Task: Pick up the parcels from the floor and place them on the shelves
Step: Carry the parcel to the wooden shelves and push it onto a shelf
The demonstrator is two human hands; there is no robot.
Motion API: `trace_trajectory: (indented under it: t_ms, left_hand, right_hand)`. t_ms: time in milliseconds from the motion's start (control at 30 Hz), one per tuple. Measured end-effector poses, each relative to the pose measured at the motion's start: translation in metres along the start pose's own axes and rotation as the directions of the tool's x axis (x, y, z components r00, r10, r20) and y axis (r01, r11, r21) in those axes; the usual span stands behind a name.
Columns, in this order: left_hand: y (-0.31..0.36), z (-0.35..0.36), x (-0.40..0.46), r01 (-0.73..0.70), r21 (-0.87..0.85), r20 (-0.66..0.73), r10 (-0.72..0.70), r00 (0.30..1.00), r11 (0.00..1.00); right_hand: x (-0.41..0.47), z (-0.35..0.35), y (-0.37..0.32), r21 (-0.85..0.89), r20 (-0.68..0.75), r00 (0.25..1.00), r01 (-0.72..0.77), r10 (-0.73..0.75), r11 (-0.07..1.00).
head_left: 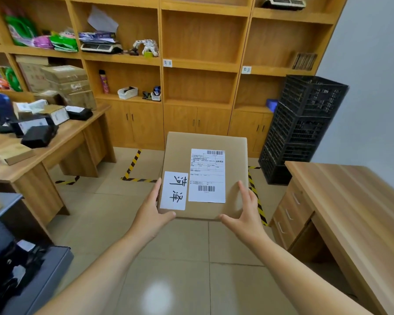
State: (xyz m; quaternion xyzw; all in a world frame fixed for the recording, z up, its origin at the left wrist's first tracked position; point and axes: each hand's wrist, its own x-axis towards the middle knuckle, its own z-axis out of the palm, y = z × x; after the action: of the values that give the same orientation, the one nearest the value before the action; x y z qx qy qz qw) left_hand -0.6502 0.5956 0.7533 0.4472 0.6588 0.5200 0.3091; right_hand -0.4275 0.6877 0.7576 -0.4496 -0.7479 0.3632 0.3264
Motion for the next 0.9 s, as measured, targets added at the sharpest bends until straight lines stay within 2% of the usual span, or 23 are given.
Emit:
trace_trajectory:
  t_ms: [300, 500, 900]
  left_hand:
    - [-0.008, 0.029, 0.157, -0.054, 0.165, -0.05, 0.063, 0.997, 0.985]
    - [-0.005, 0.057, 0.271, -0.062, 0.257, -0.1, 0.09, 0.991, 0.965]
    - [-0.012, 0.058, 0.439, -0.063, 0.298, -0.147, 0.111, 0.983, 0.952]
  right_hand:
    - [0.169, 0.002, 0.039, 0.058, 0.033, 0.999, 0.028, -0.03, 0.998]
    - [0.291, -0.018, 0.057, 0.029, 0.05, 0.997, 0.06, -0.062, 0.998]
    - [0.465, 0.003, 0.071, 0.047, 0.105, 0.992, 0.07, -0.075, 0.996]
